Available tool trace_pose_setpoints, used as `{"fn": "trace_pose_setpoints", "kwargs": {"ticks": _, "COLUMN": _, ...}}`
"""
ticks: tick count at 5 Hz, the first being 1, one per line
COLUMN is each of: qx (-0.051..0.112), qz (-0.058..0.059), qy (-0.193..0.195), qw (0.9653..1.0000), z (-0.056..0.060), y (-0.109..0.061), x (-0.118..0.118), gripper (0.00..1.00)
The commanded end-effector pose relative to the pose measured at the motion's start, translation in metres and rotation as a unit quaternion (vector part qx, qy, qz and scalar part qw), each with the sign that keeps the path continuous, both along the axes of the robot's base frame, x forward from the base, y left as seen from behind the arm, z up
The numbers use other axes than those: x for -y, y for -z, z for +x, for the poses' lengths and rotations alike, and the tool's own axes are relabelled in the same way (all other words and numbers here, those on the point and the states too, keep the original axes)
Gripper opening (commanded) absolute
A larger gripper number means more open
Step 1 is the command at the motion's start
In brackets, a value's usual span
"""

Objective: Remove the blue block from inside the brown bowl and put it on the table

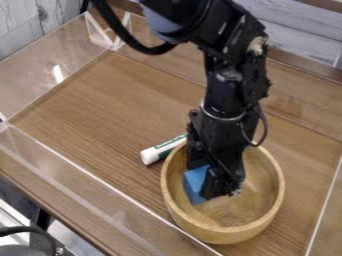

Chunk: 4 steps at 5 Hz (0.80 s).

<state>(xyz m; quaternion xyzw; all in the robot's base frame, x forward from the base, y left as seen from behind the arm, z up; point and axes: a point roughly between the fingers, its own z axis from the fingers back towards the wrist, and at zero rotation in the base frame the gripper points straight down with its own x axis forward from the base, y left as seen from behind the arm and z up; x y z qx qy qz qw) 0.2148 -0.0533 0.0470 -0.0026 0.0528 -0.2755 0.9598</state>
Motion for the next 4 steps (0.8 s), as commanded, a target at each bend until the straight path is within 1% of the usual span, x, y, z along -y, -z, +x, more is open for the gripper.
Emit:
{"fn": "trace_pose_setpoints", "kwargs": {"ticks": 1, "qx": 0.033, "qz": -0.002, "qy": -0.009, "qw": 0.9994, "z": 0.012, "y": -0.021, "x": -0.001, "gripper": 0.00}}
{"fn": "trace_pose_setpoints", "kwargs": {"ticks": 3, "qx": 0.024, "qz": 0.014, "qy": -0.034, "qw": 0.9990, "z": 0.012, "y": -0.042, "x": -0.007, "gripper": 0.00}}
{"fn": "trace_pose_setpoints", "kwargs": {"ticks": 4, "qx": 0.026, "qz": 0.029, "qy": -0.048, "qw": 0.9981, "z": 0.014, "y": -0.059, "x": -0.015, "gripper": 0.00}}
